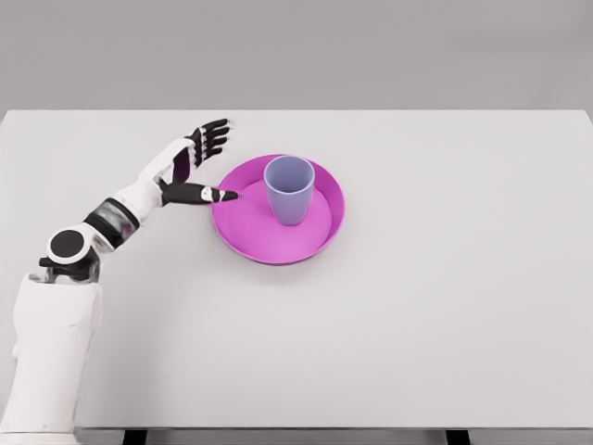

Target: Flip the cup with left arm and place it on the plate

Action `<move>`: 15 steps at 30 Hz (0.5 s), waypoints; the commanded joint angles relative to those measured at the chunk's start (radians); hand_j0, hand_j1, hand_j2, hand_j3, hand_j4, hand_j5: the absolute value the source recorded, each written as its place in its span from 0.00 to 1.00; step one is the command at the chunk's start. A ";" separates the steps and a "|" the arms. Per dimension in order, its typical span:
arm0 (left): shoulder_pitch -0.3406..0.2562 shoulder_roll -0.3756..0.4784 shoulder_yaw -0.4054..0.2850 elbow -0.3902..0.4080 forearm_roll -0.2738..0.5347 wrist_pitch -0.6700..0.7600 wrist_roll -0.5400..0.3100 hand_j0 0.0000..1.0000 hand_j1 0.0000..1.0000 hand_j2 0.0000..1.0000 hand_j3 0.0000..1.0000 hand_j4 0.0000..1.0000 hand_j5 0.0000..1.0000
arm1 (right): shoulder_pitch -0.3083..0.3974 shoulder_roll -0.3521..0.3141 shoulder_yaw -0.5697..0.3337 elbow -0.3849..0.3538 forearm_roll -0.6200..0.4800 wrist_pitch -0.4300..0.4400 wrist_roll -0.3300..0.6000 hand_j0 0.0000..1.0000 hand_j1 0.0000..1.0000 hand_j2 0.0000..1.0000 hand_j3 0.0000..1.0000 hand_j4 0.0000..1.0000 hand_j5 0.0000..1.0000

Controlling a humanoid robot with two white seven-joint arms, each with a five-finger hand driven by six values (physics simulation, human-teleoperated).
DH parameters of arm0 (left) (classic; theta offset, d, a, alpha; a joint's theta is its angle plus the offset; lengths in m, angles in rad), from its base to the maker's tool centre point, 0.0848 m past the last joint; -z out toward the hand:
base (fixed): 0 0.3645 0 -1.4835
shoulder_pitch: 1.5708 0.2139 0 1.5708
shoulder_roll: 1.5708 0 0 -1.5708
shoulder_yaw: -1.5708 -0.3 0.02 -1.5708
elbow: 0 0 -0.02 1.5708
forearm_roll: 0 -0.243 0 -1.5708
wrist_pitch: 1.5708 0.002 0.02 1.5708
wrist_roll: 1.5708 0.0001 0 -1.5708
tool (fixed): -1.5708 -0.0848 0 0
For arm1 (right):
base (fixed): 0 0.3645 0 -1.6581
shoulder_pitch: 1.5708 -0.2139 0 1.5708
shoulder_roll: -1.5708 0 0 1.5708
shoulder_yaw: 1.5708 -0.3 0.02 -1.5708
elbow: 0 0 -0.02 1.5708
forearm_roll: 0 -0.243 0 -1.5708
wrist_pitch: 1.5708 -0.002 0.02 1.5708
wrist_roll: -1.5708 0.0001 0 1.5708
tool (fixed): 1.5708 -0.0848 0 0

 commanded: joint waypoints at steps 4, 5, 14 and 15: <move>0.002 0.086 0.081 0.009 0.007 -0.063 0.000 1.00 1.00 1.00 1.00 1.00 1.00 | 0.000 0.000 0.000 0.000 0.000 0.000 0.000 1.00 1.00 1.00 1.00 1.00 1.00; 0.005 0.111 0.088 0.015 0.007 -0.115 0.000 1.00 1.00 1.00 1.00 1.00 1.00 | 0.000 0.000 0.000 0.000 0.001 0.000 0.000 1.00 1.00 1.00 1.00 1.00 1.00; 0.005 0.214 0.114 0.119 -0.004 -0.597 0.000 1.00 1.00 1.00 1.00 1.00 1.00 | 0.000 0.000 0.000 0.000 0.000 0.000 0.000 1.00 1.00 1.00 1.00 1.00 1.00; 0.005 0.229 0.113 0.119 -0.006 -0.614 0.000 1.00 1.00 1.00 1.00 1.00 1.00 | 0.000 0.000 0.000 0.000 0.000 0.000 0.000 1.00 1.00 1.00 1.00 1.00 1.00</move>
